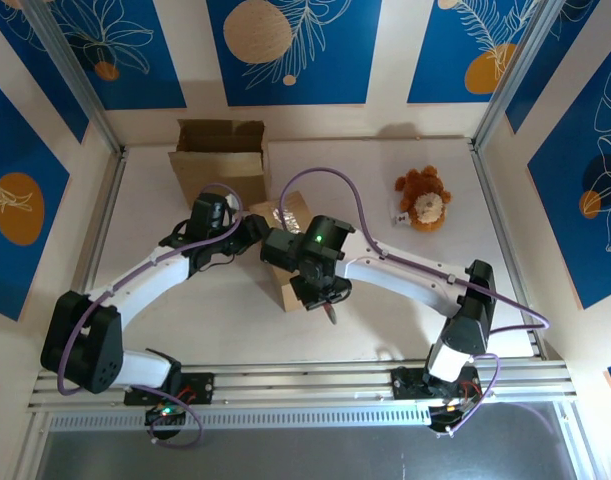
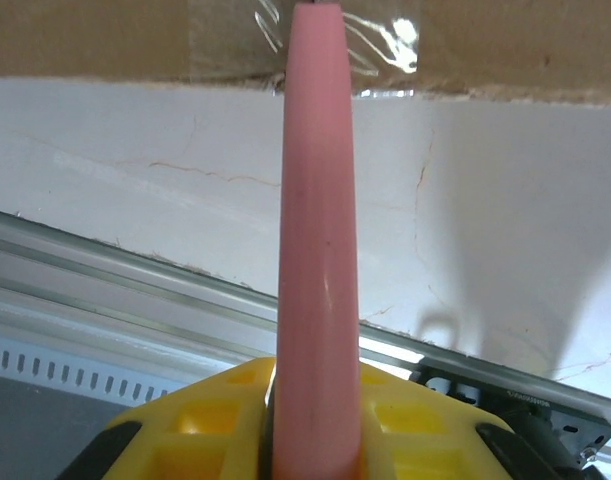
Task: Unpack the express box
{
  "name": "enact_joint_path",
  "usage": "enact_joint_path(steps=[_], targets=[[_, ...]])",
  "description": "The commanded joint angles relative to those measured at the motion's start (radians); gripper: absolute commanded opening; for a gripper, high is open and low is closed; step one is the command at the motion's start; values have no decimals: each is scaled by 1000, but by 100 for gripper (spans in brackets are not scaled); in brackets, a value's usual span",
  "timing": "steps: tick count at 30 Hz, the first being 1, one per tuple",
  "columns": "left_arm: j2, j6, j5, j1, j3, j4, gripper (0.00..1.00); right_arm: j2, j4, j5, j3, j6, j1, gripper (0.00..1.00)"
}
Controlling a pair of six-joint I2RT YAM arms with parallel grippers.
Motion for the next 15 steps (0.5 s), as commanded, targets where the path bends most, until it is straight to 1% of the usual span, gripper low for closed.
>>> enact_joint_path(steps=[1, 10, 12, 15], targets=[[34, -5, -55, 12, -26, -48, 49, -30, -131, -118, -31, 70, 42, 0], [31, -7, -48, 12, -20, -41, 49, -105, -150, -118, -42, 131, 96, 0], [28, -4, -43, 12, -8, -44, 49, -131, -156, -102, -41, 143, 101, 0], [15, 18, -23, 12, 32, -63, 51, -175, -188, -30, -23, 170, 102, 0]])
